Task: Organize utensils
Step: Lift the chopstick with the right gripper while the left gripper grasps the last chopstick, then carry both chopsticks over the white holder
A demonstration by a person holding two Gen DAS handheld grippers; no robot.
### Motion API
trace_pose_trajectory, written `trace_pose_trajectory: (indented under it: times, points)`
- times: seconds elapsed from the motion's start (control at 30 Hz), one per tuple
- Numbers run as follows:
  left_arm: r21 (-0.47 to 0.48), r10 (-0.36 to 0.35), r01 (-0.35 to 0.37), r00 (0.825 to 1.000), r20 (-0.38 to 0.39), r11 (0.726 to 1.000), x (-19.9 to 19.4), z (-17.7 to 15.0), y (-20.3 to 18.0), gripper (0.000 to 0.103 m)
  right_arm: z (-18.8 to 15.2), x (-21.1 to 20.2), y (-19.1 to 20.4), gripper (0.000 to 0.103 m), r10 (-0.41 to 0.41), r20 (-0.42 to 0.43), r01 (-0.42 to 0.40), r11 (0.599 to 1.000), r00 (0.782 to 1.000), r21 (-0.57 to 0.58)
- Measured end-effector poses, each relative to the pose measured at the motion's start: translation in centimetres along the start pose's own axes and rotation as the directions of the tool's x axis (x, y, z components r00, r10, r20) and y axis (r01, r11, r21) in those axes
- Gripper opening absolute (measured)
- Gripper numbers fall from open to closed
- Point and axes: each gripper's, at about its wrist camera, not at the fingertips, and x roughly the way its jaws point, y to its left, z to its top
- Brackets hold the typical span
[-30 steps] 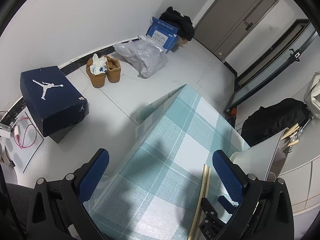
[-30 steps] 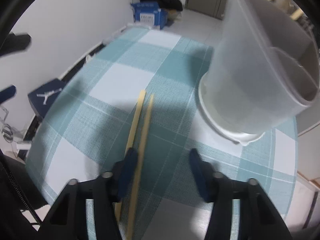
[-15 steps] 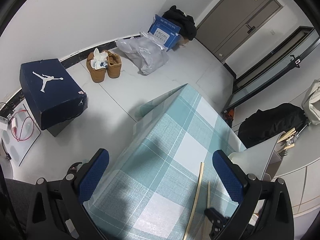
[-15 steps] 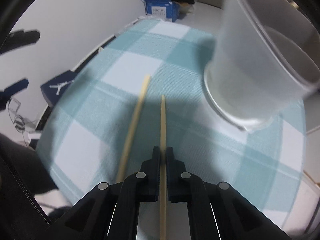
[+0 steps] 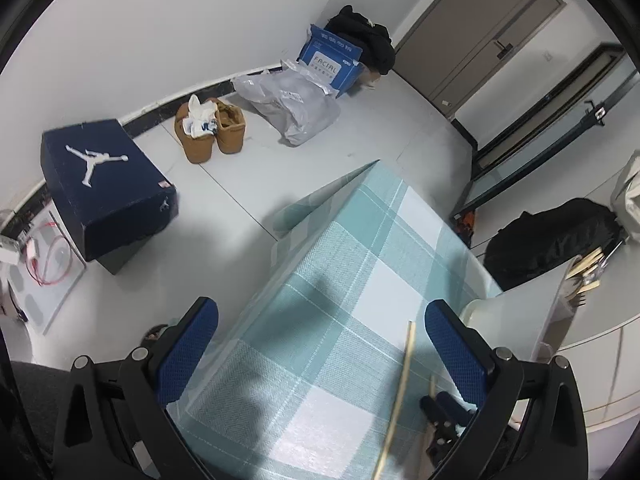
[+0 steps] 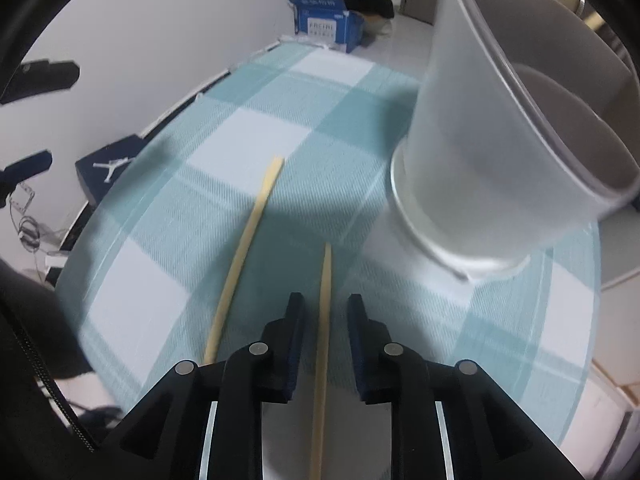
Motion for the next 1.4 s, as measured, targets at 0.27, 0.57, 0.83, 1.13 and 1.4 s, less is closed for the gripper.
trace_pose_trajectory:
  times: [0.27,0.57,0.83,1.13,1.4]
  points:
    - [0.077,0.078,-0.076,0.997,-0.029,0.994,1.9,-0.7,-1.2,0.101,0.8,0.3,-1.5,0.004,0.114,0.043,-0.116,0.991,0.993,0.059]
    - [0.239,0.139,-0.119,0.988,-0.068,0.964,4.3,-2.2,-5.4,0.102,0.5,-4.5,-4.7,0.004,0.233,0.203,-0.265,0.953,0.951,0.148]
    - [0.378,0.212,-0.163,0.973,-0.091,0.911,6.7,-3.6,-8.3,0.101,-0.8,-7.0,-10.1,0.004,0.318,0.343,-0.421,0.861,0.884,0.286]
    - [0.422,0.267,-0.201,0.958,-0.104,0.884,8.3,-4.4,-9.6,0.086,-2.9,-9.9,-13.6,0.004,0.349,0.431,-0.503,0.802,0.832,0.322]
    - [0.447,0.276,-0.216,0.958,-0.072,0.868,8.5,-4.9,-10.7,0.049,-3.2,-10.1,-12.6,0.004,0.337,0.437,-0.488,0.82,0.834,0.298]
